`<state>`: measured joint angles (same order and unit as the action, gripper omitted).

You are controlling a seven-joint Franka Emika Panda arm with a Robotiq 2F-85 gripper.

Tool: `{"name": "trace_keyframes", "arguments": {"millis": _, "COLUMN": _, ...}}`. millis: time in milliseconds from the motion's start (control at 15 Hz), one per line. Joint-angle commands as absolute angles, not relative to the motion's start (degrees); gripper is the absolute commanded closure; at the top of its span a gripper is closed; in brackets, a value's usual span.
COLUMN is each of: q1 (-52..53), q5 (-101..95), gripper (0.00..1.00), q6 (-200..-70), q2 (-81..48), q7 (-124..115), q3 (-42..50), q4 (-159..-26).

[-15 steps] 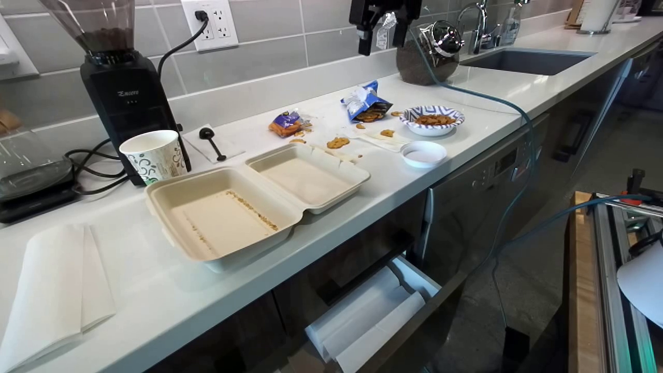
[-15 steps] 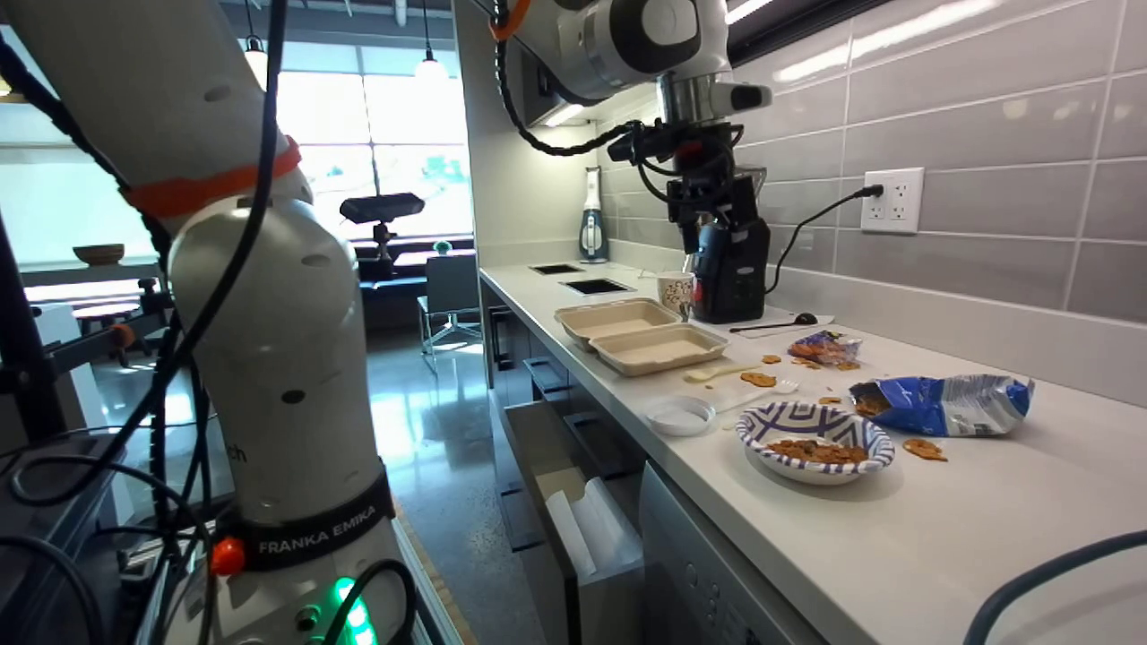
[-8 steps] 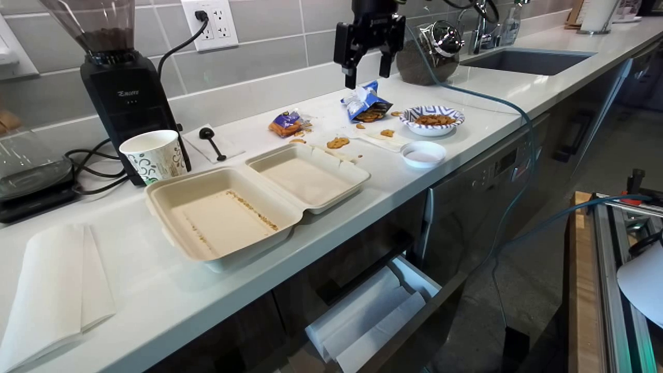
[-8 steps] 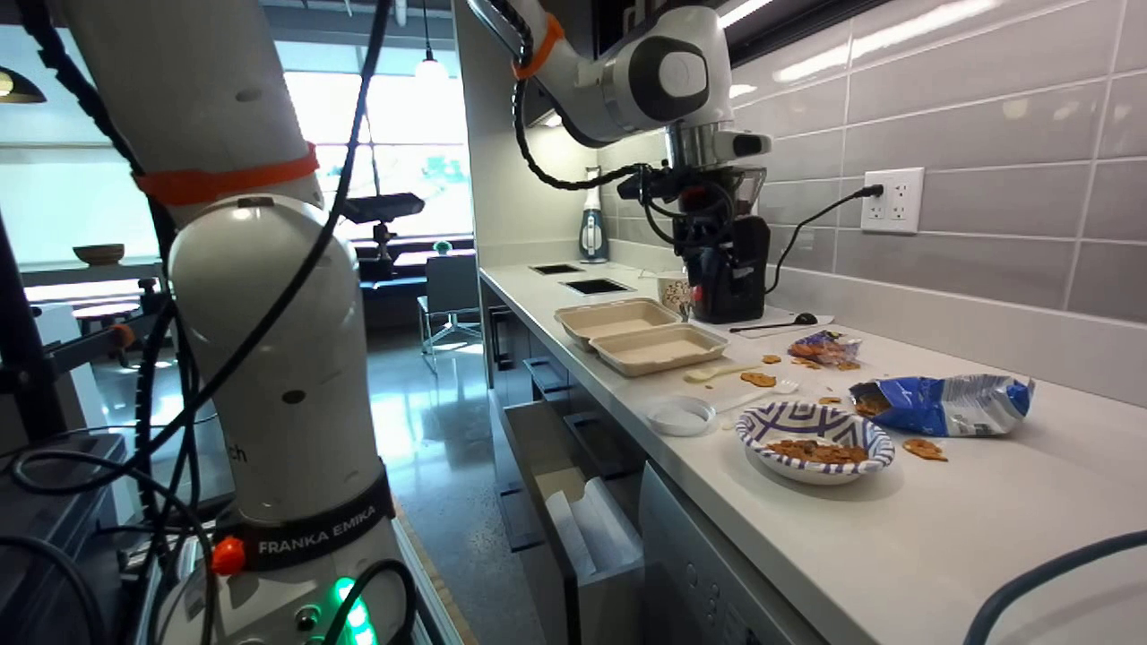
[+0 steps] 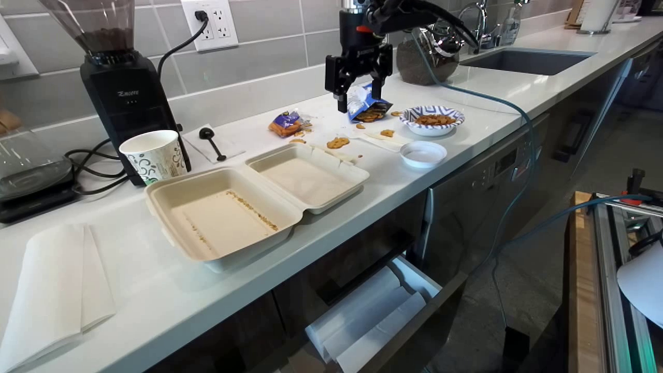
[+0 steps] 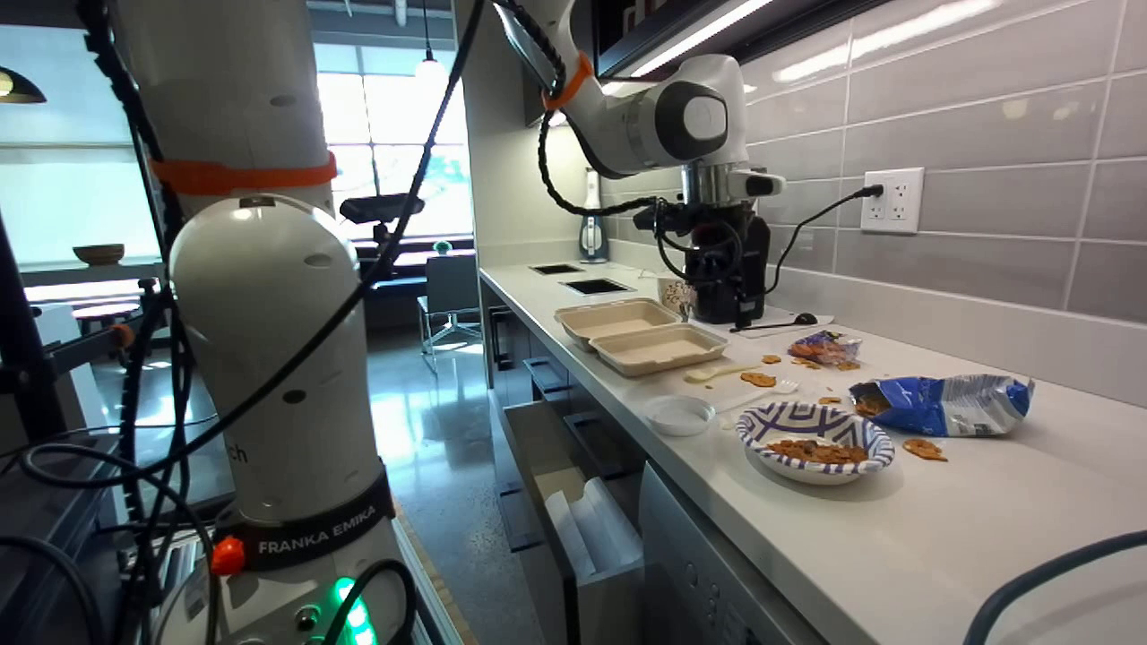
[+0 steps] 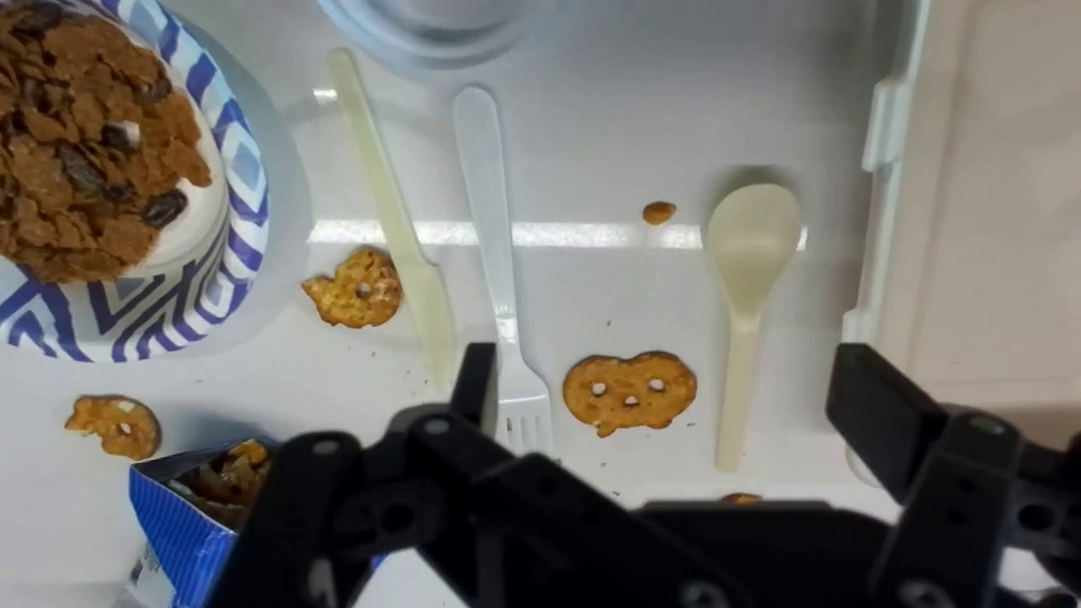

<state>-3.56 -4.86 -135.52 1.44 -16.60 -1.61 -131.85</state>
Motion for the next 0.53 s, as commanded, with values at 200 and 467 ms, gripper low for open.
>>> {"name": "trace_keyframes", "arguments": {"millis": 200, "q1": -2.54, "q5": -4.37, "gripper": 0.00, "q6": -137.04, "q2": -5.00, "q7": -17.40, "q3": 0.04, "q4": -127.73}}
{"name": "trace_keyframes", "arguments": {"millis": 467, "q1": -2.10, "q5": -4.61, "gripper": 0.00, "q6": -137.43, "q2": -7.09, "q7": -18.24, "q3": 0.34, "q4": -127.08}}
